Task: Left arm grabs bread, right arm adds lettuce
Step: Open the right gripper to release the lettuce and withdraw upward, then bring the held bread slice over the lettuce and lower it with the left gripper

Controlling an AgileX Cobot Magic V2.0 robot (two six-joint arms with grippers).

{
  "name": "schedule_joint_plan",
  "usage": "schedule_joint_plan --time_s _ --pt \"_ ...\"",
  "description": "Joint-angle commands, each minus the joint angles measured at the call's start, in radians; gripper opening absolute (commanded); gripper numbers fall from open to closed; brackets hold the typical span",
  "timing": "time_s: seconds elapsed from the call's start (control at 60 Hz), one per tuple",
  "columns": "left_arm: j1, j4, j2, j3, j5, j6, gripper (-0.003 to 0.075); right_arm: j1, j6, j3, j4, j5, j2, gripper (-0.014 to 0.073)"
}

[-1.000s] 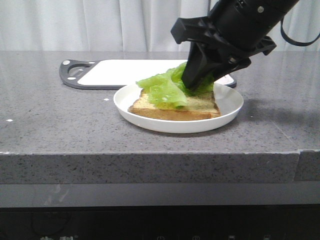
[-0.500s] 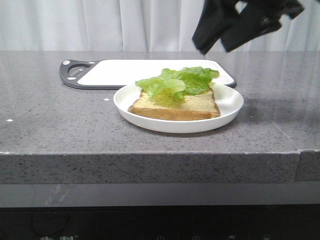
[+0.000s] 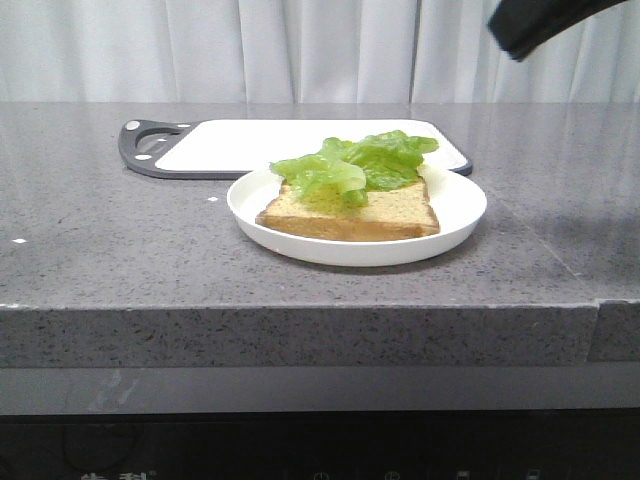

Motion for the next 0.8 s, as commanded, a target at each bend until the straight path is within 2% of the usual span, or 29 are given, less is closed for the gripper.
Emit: schedule_joint_plan --time_s 0.0,0.217,0.35,0.517,0.783 --pt "0.001 -0.007 0.008 -0.027 -0.096 -0.003 -0.0020 -0.006 -0.005 0.009 -0.007 -0.041 -0.085 -0.0062" --pt "0.001 -0.011 0.008 -0.027 -0.098 -0.003 -0.0020 -0.006 -0.006 0.154 -0.014 -0.062 -0.316 -0.0058" --pt "0.001 -0.098 0.023 -0.027 -0.098 -0.003 -0.0020 -0.006 -0.006 0.256 -0.014 -0.087 -0.471 -0.0058" --pt "0.001 -0.328 0.149 -0.071 -0.047 0.005 -0.0020 -0.006 -0.006 0.337 -0.014 -0.086 -0.593 -0.0058" --pt "0.001 -0.769 0.453 -0.289 0.202 0.224 -0.0020 -0.006 -0.006 0.345 -0.014 -0.049 -0.610 -0.0058"
